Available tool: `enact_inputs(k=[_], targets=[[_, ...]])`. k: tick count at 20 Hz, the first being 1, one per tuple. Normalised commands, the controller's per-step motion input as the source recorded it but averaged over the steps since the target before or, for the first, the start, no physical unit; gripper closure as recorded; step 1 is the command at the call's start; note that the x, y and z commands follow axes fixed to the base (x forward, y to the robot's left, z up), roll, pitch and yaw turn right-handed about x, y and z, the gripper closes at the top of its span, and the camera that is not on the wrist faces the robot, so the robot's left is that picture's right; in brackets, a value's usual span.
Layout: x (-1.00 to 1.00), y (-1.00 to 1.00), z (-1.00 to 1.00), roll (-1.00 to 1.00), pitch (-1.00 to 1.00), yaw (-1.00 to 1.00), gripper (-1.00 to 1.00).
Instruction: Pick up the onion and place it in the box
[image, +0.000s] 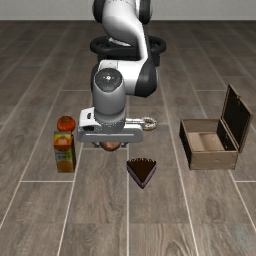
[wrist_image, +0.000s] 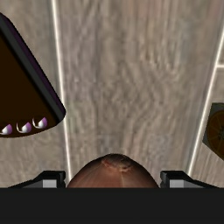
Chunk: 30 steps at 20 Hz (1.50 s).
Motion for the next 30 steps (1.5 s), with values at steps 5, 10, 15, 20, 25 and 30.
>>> enact_inputs(k=[5,10,15,20,25,30], targets=[[0.0,0.0,1.0,0.0,0.0,0.0,1.0],[0.0,0.0,1.0,0.0,0.0,0.0,1.0],[0.0,0.0,1.0,0.0,0.0,0.0,1.0],[0.0,0.4,0.6,0.0,0.0,0.0,1.0],[0.0,1.0,0.0,0.0,0.0,0.0,1.0],[0.0,1.0,0.0,0.0,0.0,0.0,1.0]])
